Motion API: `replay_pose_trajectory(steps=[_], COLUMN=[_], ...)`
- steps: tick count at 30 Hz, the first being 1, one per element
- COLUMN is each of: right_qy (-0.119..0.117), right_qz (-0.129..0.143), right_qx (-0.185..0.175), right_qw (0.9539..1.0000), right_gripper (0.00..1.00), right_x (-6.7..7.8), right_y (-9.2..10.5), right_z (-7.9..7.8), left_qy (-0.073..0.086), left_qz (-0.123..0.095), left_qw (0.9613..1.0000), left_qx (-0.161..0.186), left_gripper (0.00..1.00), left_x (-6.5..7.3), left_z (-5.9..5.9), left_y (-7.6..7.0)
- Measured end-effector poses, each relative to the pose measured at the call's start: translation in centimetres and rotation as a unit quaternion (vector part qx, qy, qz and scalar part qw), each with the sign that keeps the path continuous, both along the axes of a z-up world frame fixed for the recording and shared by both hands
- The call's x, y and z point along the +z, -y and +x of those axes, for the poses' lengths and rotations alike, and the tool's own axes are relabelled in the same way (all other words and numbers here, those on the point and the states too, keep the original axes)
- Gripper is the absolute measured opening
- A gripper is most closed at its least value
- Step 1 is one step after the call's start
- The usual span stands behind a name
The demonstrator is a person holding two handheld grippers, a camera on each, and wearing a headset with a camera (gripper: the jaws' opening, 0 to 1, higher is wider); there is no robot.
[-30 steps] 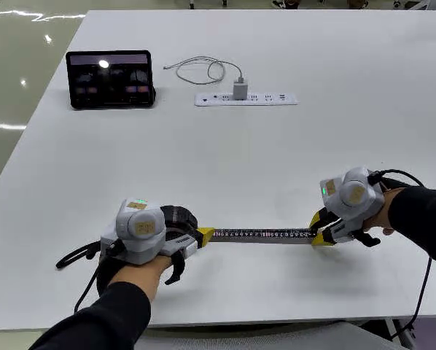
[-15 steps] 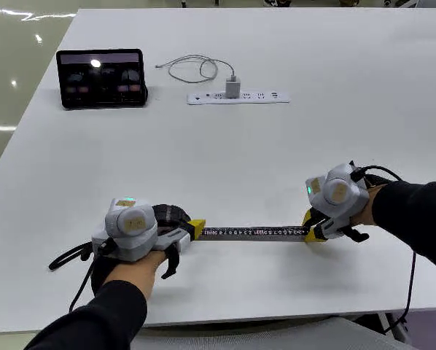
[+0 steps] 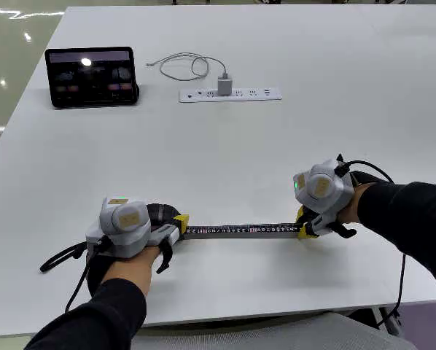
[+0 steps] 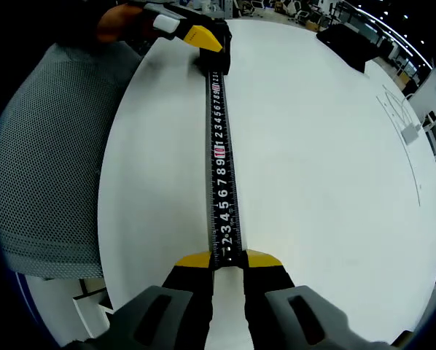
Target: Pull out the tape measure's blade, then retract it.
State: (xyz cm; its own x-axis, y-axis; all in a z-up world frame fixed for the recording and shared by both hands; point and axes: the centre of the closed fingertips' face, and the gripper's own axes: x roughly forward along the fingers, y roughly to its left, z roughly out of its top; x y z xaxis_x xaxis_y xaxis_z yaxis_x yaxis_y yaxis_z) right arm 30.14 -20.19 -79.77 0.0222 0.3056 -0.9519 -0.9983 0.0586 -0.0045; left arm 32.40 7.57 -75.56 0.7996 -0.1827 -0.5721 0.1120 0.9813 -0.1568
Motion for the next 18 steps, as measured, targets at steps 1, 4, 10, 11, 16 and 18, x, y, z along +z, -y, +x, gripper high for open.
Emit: replay_pose_trajectory(steps=[1,4,10,11,16,18], right_qy=[0.0,0.0,0.0,0.0,-0.001,-0.002], right_qz=[0.001,0.003,0.006,0.008,0.01,0.009], right_qx=[0.0,-0.005,-0.011,-0.013,-0.017,-0.018], right_qw=[1.0,1.0,0.9999,0.9999,0.9998,0.9998], right_gripper=[0.11,0.1,0.1,0.1,0.1,0.1], right_x=[0.0,0.0,0.0,0.0,-0.1,-0.1], right_y=[0.0,0.0,0.0,0.0,0.0,0.0], right_z=[0.0,0.0,0.0,0.1,0.0,0.0], left_qy=[0.0,0.002,0.004,0.004,0.004,0.006], left_qz=[0.001,0.007,0.027,0.028,0.035,0.04], left_qw=[1.0,0.9998,0.9993,0.9992,0.9989,0.9986], left_qx=[-0.002,-0.016,-0.027,-0.027,-0.031,-0.035], left_gripper=[0.71,0.64,0.58,0.58,0.58,0.57], left_x=[0.0,0.4,0.4,0.4,0.4,0.3], left_z=[0.0,-0.3,-0.1,-0.1,0.0,0.0], left_y=[0.0,0.7,1.0,1.0,1.1,1.0])
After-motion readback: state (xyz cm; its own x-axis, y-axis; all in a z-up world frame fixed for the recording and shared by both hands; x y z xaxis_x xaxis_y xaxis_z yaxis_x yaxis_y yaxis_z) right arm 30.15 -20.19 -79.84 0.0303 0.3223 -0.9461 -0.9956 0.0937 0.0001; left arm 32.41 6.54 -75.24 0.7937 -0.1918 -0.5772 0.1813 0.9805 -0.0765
